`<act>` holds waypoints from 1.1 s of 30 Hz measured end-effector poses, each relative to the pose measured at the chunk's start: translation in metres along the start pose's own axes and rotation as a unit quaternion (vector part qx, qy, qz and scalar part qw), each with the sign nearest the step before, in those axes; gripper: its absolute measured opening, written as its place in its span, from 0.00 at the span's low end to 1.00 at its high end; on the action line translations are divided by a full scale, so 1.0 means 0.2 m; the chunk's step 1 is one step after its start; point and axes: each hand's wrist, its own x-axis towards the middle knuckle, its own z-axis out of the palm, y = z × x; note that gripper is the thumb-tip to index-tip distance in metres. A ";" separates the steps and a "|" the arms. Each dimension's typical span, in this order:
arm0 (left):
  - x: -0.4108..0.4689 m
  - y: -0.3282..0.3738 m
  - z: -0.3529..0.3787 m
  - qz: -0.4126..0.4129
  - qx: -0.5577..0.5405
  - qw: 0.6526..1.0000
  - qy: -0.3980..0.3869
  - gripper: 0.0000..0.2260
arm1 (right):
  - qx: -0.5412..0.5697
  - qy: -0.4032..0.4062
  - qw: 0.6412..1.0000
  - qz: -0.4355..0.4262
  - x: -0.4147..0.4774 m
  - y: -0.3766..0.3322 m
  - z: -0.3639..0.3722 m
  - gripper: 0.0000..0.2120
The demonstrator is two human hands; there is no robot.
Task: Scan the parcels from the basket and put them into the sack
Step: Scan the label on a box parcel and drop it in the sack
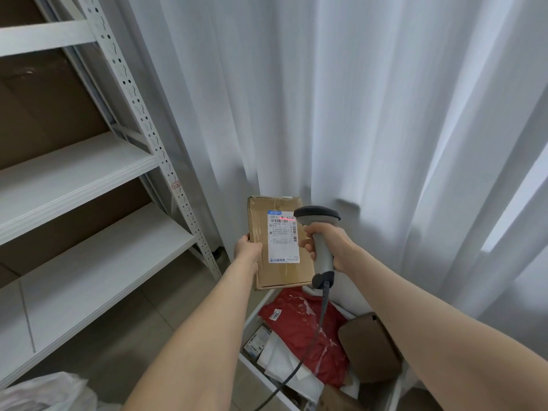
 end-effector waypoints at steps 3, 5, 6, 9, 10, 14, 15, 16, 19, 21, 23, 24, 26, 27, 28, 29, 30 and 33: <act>0.00 0.01 0.00 0.004 0.003 1.000 0.007 0.15 | -0.026 -0.008 1.000 0.003 -0.01 -0.02 0.00 0.04; 0.00 0.01 -0.01 0.006 0.006 1.000 0.007 0.15 | -0.038 -0.014 0.999 0.007 -0.01 -0.03 0.01 0.04; 0.00 0.01 -0.01 0.007 0.008 1.000 0.006 0.14 | -0.044 -0.017 0.999 0.010 -0.02 -0.04 0.01 0.04; 0.01 0.01 -0.01 0.005 0.011 1.000 0.003 0.15 | -0.056 -0.022 0.998 0.015 -0.02 -0.05 0.03 0.04; 0.02 0.00 -0.01 0.004 0.012 1.000 0.004 0.14 | -0.059 -0.024 0.998 0.016 -0.02 -0.05 0.03 0.04; 0.03 0.00 -0.02 0.002 -0.002 1.000 0.004 0.14 | -0.064 -0.026 0.997 0.025 -0.01 -0.05 0.05 0.03; 0.02 -0.01 -0.03 0.001 -0.004 1.000 0.004 0.13 | -0.062 -0.027 0.997 0.029 -0.01 -0.05 0.05 0.03; 0.02 0.00 -0.04 0.001 -0.008 1.000 0.003 0.14 | -0.059 -0.029 0.997 0.033 -0.01 -0.05 0.06 0.04; 0.02 0.01 -0.09 0.002 -0.022 1.000 -0.008 0.13 | -0.032 -0.023 0.999 0.028 0.00 -0.03 0.09 0.07; 0.03 0.00 -0.14 -0.009 -0.039 0.999 -0.019 0.11 | -0.004 0.010 1.000 0.013 0.04 0.00 0.14 0.10; 0.05 -0.01 -0.22 -0.024 -0.052 0.998 -0.019 0.12 | 0.004 0.058 0.998 0.011 0.07 0.05 0.18 0.12; 0.07 -0.02 -0.26 -0.028 -0.050 0.998 -0.012 0.13 | 0.000 0.077 0.997 0.014 0.09 0.07 0.21 0.13; 0.11 -0.05 -0.36 -0.031 -0.038 0.999 0.006 0.14 | -0.014 0.102 0.994 0.025 0.12 0.14 0.25 0.16; 0.13 -0.06 -0.42 -0.032 -0.030 0.999 0.015 0.15 | -0.026 0.105 0.994 0.033 0.14 0.18 0.27 0.17; 0.14 -0.08 -0.47 -0.033 -0.023 0.999 0.024 0.15 | -0.037 0.101 0.993 0.041 0.14 0.22 0.31 0.17; 0.15 -0.10 -0.52 -0.033 -0.019 0.999 0.034 0.16 | -0.046 0.090 0.994 0.049 0.15 0.26 0.35 0.17; 0.15 -0.12 -0.58 -0.036 -0.019 0.998 0.047 0.16 | -0.053 0.074 0.994 0.059 0.15 0.31 0.39 0.17; 0.13 -0.20 -0.75 -0.058 -0.048 0.994 0.081 0.17 | -0.072 0.017 0.993 0.089 0.15 0.44 0.55 0.22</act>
